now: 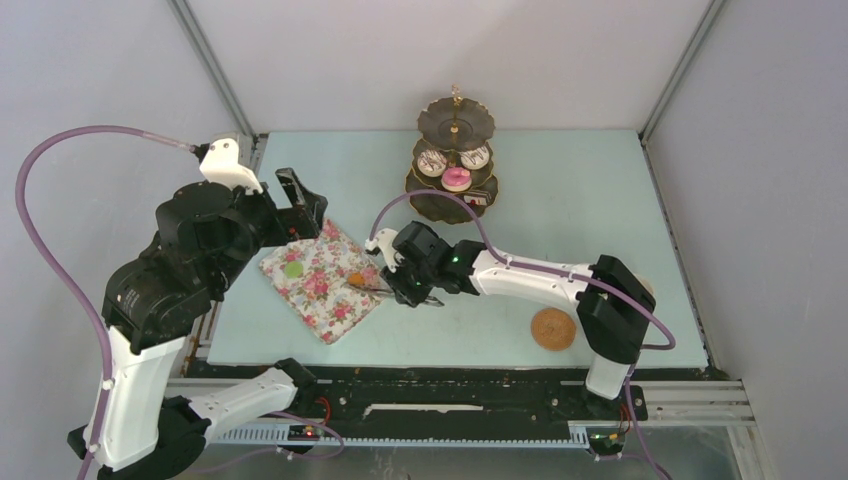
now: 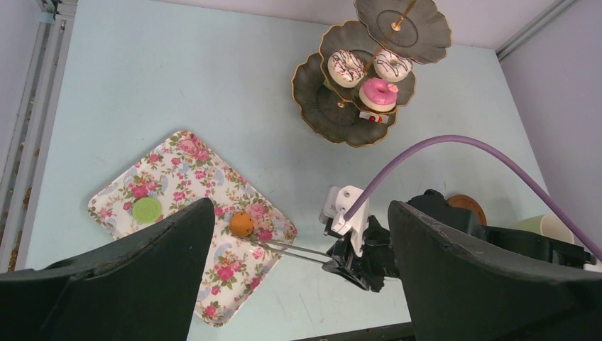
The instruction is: Serve the afternoon tea
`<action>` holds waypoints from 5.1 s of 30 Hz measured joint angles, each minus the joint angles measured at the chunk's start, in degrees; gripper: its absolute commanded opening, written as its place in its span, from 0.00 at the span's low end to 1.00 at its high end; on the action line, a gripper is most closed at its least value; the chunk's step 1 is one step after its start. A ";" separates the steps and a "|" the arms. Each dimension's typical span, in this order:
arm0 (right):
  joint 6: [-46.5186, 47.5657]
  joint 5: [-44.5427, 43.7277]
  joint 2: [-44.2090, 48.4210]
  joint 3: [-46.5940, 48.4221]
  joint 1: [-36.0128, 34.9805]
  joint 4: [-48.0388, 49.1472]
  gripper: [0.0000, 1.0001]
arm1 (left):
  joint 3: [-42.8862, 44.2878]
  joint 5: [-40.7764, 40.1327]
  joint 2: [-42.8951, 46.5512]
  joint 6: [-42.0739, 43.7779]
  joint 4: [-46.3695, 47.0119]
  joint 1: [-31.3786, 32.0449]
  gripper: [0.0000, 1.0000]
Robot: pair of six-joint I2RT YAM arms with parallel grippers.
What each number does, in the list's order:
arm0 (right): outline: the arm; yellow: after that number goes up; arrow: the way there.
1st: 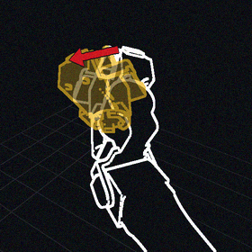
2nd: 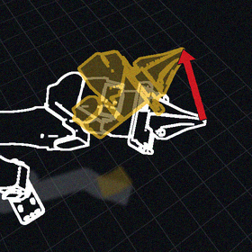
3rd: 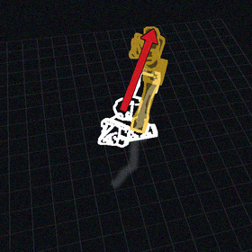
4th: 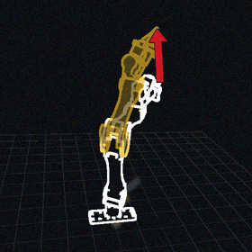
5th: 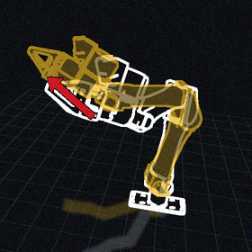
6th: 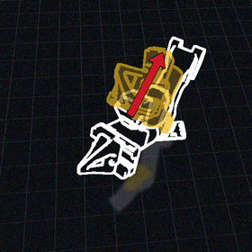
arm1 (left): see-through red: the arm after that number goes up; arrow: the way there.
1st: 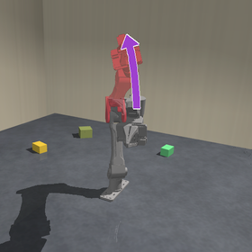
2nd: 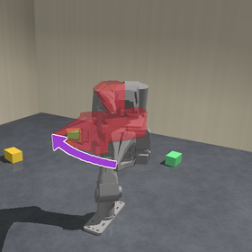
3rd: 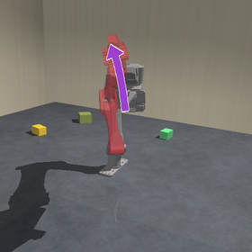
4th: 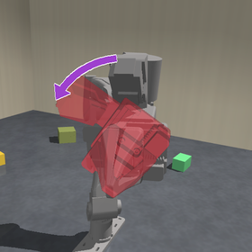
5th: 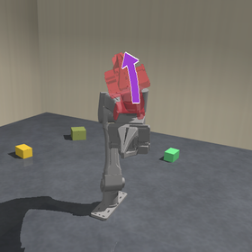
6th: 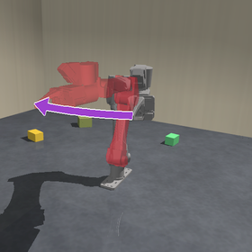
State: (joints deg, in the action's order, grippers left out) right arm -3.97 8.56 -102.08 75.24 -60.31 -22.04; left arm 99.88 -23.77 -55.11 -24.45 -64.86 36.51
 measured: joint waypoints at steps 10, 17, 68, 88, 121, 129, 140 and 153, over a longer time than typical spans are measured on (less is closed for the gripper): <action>-1.25 0.09 2.34 0.00 0.63 0.46 0.36 | 0.00 0.00 0.00 0.00 0.00 0.00 1.00; -2.36 0.57 2.51 0.00 2.75 1.62 0.42 | 0.00 0.00 0.00 0.00 0.00 0.00 1.00; -4.48 5.49 -3.08 0.35 4.09 0.72 0.32 | 0.00 -0.02 -0.02 0.04 0.00 0.11 1.00; -12.66 5.95 0.50 1.64 4.59 0.26 0.43 | 0.00 -0.04 -0.02 0.07 0.00 0.11 1.00; -24.13 7.15 -10.64 25.90 6.75 -26.05 0.46 | 0.00 0.17 -0.02 -0.02 0.00 0.13 1.00; -24.09 6.93 -13.14 28.87 6.64 -27.52 0.47 | 0.00 0.13 0.00 0.00 0.02 0.13 1.00; -22.71 4.81 -16.44 33.35 6.01 -29.64 0.47 | 0.00 0.07 0.00 0.04 0.00 0.13 1.00; -19.98 1.49 -17.90 36.24 3.63 -33.77 0.46 | 0.00 -0.02 -0.02 0.04 0.02 0.13 1.00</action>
State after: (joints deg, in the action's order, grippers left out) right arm -23.94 10.04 -119.98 111.48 -56.69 -55.81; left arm 99.88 -23.79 -55.13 -24.40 -64.84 36.64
